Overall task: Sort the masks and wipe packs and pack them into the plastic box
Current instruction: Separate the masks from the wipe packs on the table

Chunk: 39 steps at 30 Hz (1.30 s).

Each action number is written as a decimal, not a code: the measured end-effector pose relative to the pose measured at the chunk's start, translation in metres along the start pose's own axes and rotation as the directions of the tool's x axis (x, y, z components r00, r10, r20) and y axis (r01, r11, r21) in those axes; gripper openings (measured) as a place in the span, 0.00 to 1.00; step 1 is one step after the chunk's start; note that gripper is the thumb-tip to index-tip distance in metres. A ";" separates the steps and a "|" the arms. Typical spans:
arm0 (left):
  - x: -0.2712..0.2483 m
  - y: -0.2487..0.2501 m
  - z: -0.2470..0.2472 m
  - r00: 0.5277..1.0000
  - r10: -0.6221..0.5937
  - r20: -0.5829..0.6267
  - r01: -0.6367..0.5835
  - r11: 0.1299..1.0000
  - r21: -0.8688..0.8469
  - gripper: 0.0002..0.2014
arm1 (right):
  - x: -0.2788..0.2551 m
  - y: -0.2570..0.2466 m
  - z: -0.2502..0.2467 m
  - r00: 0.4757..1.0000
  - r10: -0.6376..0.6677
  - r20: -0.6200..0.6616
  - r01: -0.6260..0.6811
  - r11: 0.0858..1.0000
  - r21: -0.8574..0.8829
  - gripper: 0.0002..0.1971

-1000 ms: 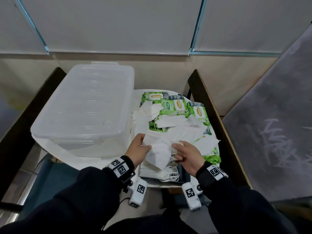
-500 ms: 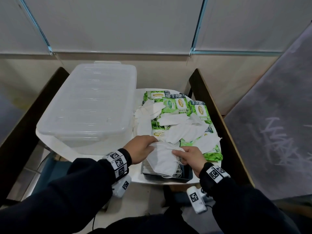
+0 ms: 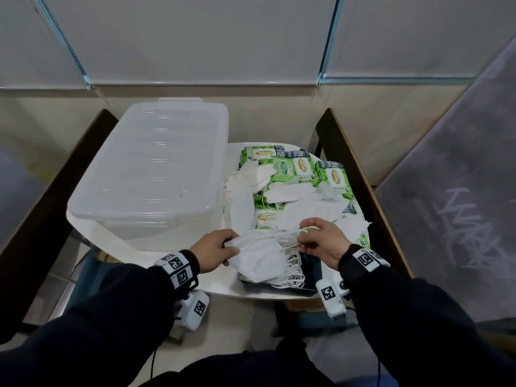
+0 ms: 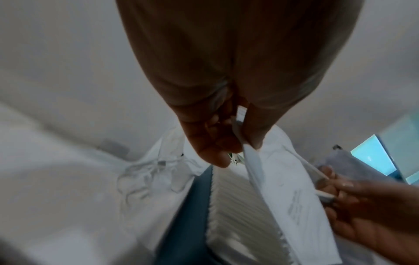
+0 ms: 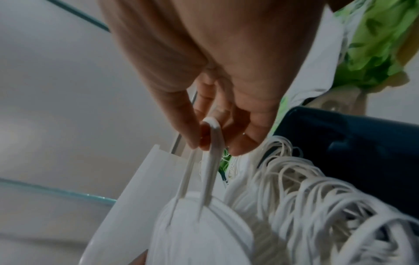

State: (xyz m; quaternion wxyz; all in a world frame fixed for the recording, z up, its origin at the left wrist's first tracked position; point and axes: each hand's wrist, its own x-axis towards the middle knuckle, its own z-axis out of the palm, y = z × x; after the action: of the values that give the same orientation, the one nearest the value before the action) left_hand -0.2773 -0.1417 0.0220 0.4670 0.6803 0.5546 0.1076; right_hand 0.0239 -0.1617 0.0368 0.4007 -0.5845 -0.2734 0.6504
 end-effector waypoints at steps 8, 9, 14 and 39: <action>-0.005 -0.003 0.001 0.873 -0.461 0.156 0.360 0.396 -0.845 0.04 | 0.008 0.029 0.026 0.942 -0.170 0.289 0.335 0.457 -0.824 0.55; -0.006 -0.002 0.001 0.871 -0.466 0.158 0.353 0.367 -0.861 0.05 | 0.010 0.037 0.026 0.937 -0.136 0.322 0.348 0.278 -0.895 0.61; -0.015 0.002 0.003 0.955 -0.291 -0.052 0.215 0.805 -0.552 0.11 | 0.028 0.054 0.020 0.957 -0.085 0.277 0.283 0.069 -0.957 0.63; 0.010 -0.006 0.057 0.872 0.436 0.223 -0.475 0.643 0.601 0.11 | 0.001 0.053 0.024 0.857 -0.236 0.459 0.490 0.093 -0.867 0.23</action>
State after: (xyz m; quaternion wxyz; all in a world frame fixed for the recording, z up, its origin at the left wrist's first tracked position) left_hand -0.2392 -0.1626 -0.0169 0.1810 0.9174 0.3544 0.0070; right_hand -0.0108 -0.1863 -0.0037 0.0608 -0.5453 -0.7929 0.2651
